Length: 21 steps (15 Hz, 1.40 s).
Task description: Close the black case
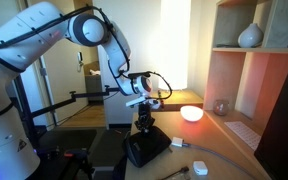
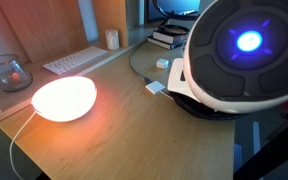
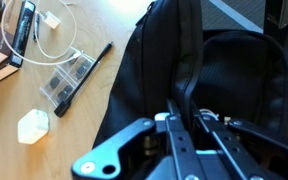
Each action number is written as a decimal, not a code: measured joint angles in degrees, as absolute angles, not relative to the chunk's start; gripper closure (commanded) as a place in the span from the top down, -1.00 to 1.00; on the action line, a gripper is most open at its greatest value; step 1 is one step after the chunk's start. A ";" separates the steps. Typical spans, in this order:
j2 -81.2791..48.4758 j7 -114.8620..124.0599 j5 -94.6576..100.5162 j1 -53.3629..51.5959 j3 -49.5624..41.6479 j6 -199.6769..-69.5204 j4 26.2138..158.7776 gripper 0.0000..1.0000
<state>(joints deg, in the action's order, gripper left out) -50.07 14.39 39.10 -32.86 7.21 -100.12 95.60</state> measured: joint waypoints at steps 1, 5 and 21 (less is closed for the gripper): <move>-50.63 14.70 39.10 -33.03 7.21 -99.43 94.92 -0.24; -51.82 14.48 38.89 -32.97 7.42 -99.11 93.49 0.35; -40.51 -4.50 34.21 -22.72 12.94 -123.76 103.30 1.00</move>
<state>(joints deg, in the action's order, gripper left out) -40.51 -4.50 34.21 -22.72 12.94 -123.76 103.30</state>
